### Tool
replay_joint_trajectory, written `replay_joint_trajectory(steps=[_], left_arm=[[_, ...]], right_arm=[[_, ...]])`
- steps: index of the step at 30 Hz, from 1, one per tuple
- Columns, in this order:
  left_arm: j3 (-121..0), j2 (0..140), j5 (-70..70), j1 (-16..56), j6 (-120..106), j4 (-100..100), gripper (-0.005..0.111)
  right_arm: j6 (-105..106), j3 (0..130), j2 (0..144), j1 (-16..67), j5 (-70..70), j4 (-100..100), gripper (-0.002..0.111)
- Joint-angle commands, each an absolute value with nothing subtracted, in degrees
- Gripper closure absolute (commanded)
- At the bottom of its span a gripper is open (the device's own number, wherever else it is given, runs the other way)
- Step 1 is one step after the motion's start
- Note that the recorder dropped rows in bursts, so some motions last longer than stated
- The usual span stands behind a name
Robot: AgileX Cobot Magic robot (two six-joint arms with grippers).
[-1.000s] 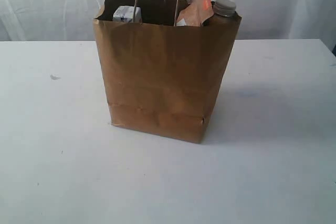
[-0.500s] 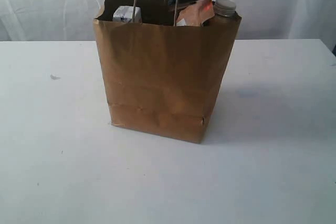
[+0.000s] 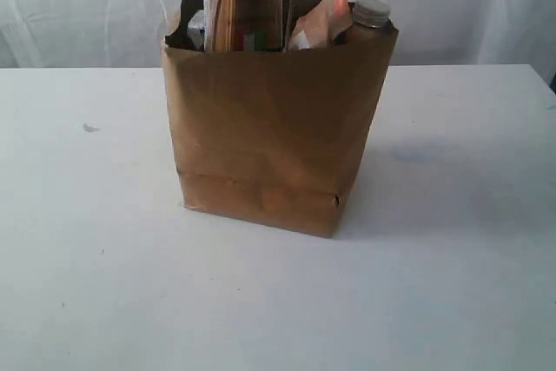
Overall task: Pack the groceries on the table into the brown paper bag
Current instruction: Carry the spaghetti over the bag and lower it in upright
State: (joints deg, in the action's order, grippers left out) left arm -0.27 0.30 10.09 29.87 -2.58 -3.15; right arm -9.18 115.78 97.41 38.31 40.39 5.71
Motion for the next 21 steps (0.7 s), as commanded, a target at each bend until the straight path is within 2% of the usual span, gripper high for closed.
replay_joint_trajectory(steps=[1, 8, 21], left_arm=[[0.0, 0.0, 10.29, 29.84, -2.78, -3.08, 0.107], [0.0, 0.0, 10.29, 29.84, -2.78, -3.08, 0.107], [0.0, 0.0, 10.29, 29.84, -2.78, -3.08, 0.107]], right_arm=[[-18.84, 116.71, 97.79, 38.27, 45.52, 14.19, 0.108], [-21.71, 116.6, 98.65, 38.27, 51.32, 16.7, 0.108], [-23.24, 116.6, 106.27, 39.11, 53.64, 15.94, 0.108]])
